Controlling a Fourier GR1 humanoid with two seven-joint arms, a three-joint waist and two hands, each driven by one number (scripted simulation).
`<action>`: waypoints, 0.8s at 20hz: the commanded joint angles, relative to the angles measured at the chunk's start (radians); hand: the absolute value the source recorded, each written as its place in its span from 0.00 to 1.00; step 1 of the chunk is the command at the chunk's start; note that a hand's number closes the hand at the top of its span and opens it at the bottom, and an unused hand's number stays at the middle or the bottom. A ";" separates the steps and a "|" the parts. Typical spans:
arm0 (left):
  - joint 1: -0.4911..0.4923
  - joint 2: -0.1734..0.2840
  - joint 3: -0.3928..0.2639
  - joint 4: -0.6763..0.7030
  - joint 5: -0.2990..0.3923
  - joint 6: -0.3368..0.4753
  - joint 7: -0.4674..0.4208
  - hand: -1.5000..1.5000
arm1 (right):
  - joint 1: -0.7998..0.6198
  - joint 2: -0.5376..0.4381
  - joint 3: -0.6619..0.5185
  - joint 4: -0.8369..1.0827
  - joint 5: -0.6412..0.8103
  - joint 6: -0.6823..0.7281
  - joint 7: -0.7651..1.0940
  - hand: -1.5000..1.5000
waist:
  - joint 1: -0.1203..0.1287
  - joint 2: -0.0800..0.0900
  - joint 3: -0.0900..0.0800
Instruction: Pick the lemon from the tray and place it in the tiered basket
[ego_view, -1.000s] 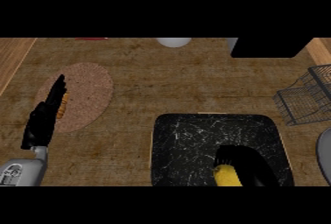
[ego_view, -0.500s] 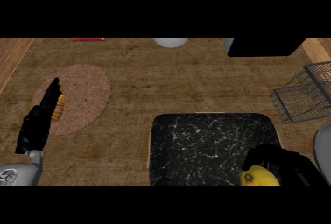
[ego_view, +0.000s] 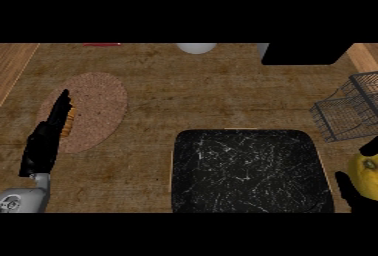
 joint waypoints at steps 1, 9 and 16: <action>-0.054 0.004 0.003 -0.011 0.000 -0.025 0.060 0.50 | -0.110 -0.080 -0.173 -0.091 -0.168 0.137 0.112 1.00 | 0.005 0.001 0.000; -0.052 -0.004 0.031 -0.043 -0.014 -0.032 0.098 0.50 | -0.262 -0.184 -0.379 0.189 -0.405 0.276 -0.021 1.00 | 0.011 0.002 0.000; 0.014 -0.054 -0.008 -0.023 -0.057 -0.023 -0.015 0.50 | -0.315 -0.215 -0.268 0.484 -0.068 0.172 -0.285 1.00 | 0.031 0.008 0.001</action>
